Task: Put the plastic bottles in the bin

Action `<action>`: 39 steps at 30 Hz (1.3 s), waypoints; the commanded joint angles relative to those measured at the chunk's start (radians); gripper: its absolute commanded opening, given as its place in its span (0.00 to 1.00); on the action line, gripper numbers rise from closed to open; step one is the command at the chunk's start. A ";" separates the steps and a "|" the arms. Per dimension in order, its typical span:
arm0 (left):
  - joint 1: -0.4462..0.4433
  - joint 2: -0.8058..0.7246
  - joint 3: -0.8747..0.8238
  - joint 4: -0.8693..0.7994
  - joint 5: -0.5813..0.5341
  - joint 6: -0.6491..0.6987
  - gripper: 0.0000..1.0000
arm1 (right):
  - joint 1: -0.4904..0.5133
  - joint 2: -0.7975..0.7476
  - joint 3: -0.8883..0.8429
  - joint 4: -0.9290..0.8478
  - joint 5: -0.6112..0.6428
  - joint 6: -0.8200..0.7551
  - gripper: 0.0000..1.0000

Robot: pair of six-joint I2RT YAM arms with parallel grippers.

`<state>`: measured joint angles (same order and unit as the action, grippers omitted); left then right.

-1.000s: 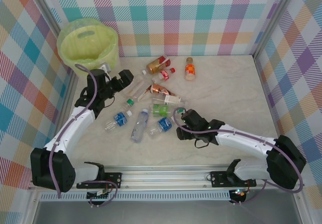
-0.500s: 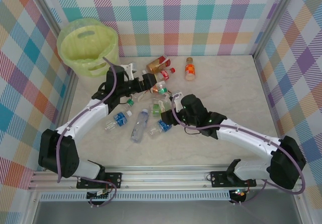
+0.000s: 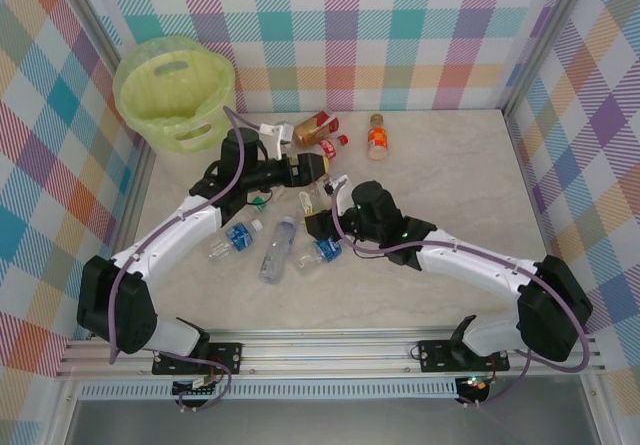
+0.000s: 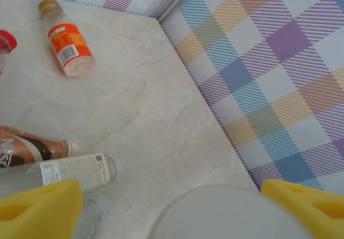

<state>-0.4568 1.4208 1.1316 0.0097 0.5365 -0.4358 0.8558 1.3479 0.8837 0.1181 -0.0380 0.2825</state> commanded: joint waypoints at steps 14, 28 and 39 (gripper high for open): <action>-0.003 -0.051 0.029 -0.020 -0.004 0.077 0.38 | -0.003 0.003 0.066 0.051 -0.089 -0.094 0.58; -0.002 -0.066 0.046 -0.050 -0.159 0.084 0.00 | -0.004 -0.064 0.059 -0.095 -0.028 -0.113 0.93; 0.001 -0.074 0.149 -0.190 -0.467 0.092 0.00 | -0.004 -0.107 -0.065 0.119 0.135 0.028 1.00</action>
<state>-0.4572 1.3842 1.2118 -0.1333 0.2050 -0.3695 0.8505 1.2575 0.8276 0.1463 0.0418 0.2806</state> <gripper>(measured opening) 0.425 0.996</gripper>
